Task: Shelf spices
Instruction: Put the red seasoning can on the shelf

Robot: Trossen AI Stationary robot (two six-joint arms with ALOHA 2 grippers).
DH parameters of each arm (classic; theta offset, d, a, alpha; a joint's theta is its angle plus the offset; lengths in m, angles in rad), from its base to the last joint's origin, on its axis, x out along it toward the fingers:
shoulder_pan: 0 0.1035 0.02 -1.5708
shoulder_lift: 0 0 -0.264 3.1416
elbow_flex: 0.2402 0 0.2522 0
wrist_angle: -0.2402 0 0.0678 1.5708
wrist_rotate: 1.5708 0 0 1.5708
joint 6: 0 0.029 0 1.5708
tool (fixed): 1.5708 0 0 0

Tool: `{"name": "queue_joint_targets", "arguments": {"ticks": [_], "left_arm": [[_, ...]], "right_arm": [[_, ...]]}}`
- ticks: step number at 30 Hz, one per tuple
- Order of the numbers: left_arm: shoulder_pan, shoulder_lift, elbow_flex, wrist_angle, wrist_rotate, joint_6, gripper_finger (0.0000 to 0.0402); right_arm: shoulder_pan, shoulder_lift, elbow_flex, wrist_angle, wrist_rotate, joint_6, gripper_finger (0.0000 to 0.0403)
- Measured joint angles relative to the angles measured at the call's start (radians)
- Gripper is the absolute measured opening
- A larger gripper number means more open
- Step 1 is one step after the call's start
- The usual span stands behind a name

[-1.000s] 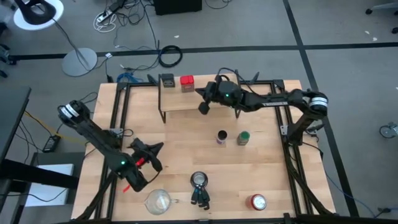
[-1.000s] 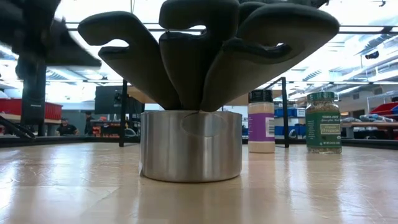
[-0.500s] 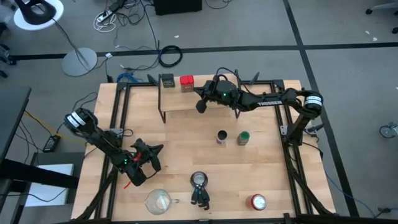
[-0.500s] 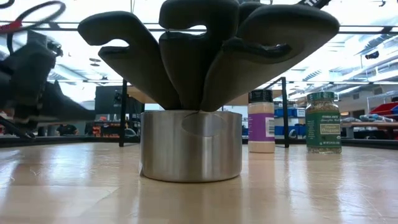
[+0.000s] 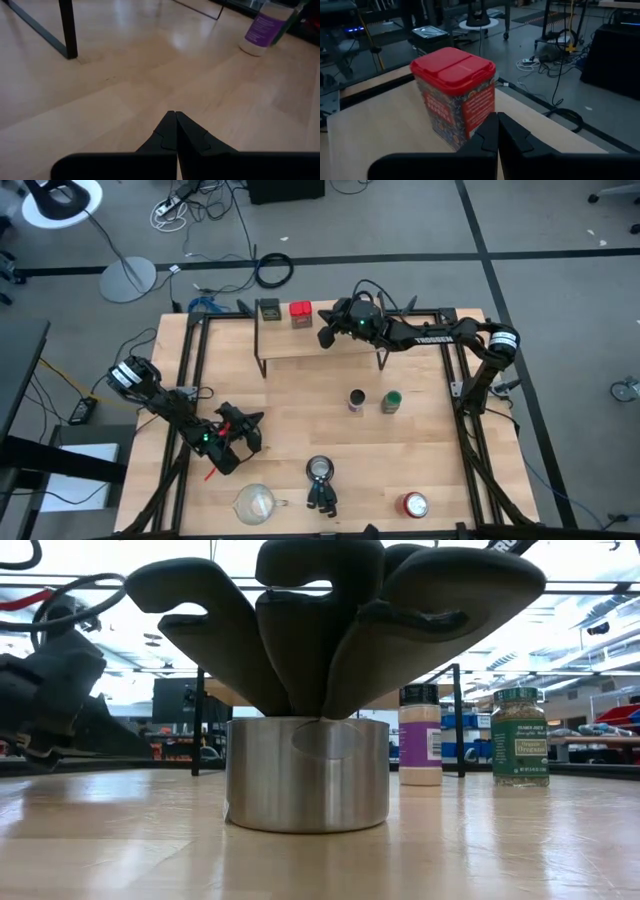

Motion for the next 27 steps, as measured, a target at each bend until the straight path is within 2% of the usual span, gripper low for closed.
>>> {"name": "queue_joint_targets", "arguments": {"ticks": [12, 27], "left_arm": [[0.001, 0.0, 0.0, 0.004, 0.007, 0.0, 0.0001], [0.001, 0.0, 0.001, 0.01, 0.014, 0.0, 0.0001]], "right_arm": [[0.002, 0.0, 0.0, 0.02, -0.019, -0.06, 0.0], [0.0, 0.0, 0.0, -0.026, -0.094, -0.138, 0.0]]}}
